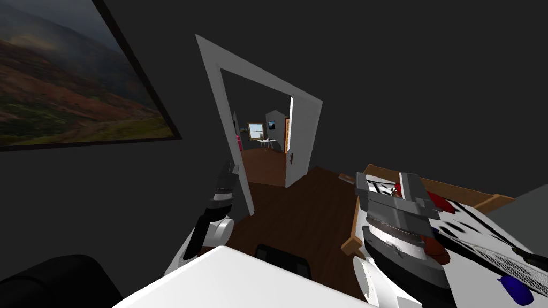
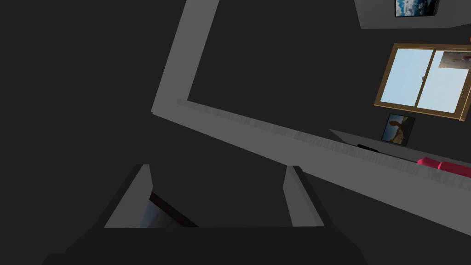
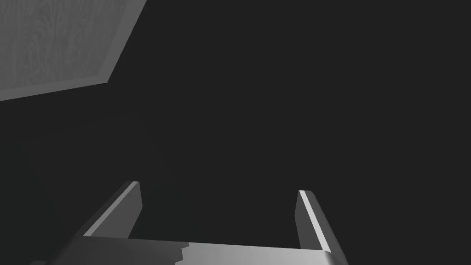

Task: Push the door open

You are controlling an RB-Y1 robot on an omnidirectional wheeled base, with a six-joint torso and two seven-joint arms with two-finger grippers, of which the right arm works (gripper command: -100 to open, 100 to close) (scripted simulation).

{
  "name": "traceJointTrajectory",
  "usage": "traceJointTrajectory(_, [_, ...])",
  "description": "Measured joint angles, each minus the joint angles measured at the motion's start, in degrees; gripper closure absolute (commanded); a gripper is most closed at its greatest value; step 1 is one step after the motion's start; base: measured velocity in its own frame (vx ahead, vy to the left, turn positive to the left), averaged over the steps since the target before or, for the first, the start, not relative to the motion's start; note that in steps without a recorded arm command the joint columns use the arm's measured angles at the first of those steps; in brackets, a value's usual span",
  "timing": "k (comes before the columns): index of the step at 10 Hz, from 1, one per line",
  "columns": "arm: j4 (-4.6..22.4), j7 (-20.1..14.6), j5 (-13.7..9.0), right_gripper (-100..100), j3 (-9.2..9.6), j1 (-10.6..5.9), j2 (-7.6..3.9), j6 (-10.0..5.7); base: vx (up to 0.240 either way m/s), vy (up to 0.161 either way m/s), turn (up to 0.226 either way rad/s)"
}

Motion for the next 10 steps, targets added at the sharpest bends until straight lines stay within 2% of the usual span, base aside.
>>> traceJointTrajectory(4, [3.9,3.8,2.5,-100,-0.72,0.17,-1.87,-1.7,0.15,-0.022,0.098])
traceJointTrajectory(8, [7.9,7.6,4.7,-100,-2.27,0.26,-3.67,-3.5,0.148,-0.048,0.099])
traceJointTrajectory(10, [9.7,9.5,5.9,-100,-2.59,0.5,-4.13,-4.3,0.134,-0.019,0.081])
